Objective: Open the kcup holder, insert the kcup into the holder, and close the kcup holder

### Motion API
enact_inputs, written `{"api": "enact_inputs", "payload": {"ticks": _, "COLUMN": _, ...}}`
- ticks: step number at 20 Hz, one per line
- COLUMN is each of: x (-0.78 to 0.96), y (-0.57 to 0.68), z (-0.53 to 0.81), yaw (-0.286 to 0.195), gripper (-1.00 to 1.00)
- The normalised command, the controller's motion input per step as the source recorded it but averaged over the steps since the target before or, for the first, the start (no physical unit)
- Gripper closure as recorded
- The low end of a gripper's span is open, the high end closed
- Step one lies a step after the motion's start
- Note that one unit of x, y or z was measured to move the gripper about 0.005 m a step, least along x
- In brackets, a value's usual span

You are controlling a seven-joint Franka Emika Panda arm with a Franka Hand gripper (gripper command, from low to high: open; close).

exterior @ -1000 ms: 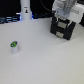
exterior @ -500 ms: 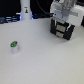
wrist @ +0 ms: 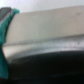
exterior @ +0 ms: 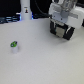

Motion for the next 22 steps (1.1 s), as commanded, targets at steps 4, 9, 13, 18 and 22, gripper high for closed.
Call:
{"api": "enact_inputs", "payload": {"ticks": 4, "x": 0.95, "y": -0.3, "z": 0.25, "yaw": -0.083, "gripper": 1.0}}
{"api": "enact_inputs", "payload": {"ticks": 9, "x": 0.95, "y": -0.31, "z": 0.26, "yaw": -0.081, "gripper": 1.0}}
{"api": "enact_inputs", "payload": {"ticks": 13, "x": 0.94, "y": -0.31, "z": 0.26, "yaw": -0.086, "gripper": 1.0}}
{"api": "enact_inputs", "payload": {"ticks": 18, "x": 0.94, "y": -0.31, "z": 0.27, "yaw": -0.082, "gripper": 1.0}}
{"api": "enact_inputs", "payload": {"ticks": 22, "x": 0.94, "y": -0.31, "z": 0.27, "yaw": -0.084, "gripper": 1.0}}
